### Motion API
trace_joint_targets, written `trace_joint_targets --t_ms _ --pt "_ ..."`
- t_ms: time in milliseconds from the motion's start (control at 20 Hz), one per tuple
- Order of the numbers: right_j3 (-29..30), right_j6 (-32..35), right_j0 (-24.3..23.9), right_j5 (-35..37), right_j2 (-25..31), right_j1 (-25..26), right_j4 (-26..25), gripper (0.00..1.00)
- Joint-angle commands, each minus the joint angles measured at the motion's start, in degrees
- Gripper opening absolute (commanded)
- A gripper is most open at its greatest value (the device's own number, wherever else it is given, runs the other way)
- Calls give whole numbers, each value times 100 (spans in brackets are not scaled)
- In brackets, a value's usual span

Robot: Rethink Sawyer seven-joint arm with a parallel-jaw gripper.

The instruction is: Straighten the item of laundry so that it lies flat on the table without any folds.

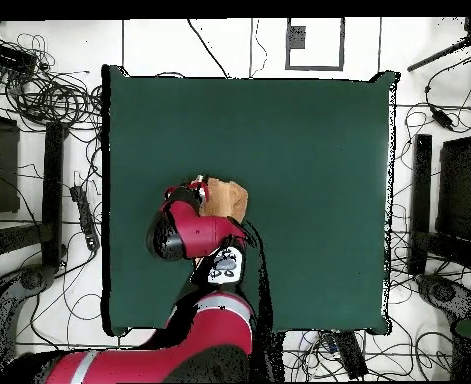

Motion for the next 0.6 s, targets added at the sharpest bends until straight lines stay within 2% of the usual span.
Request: trace_joint_targets --t_ms 50,250,400,600 --pt "569 1392 314 -961 136 522 57 100" --pt "685 1377 341 -1291 132 643 87 100" --pt "747 1233 462 -1142 -2 635 251 100" --pt "931 1227 220 -1241 179 407 -166 100"
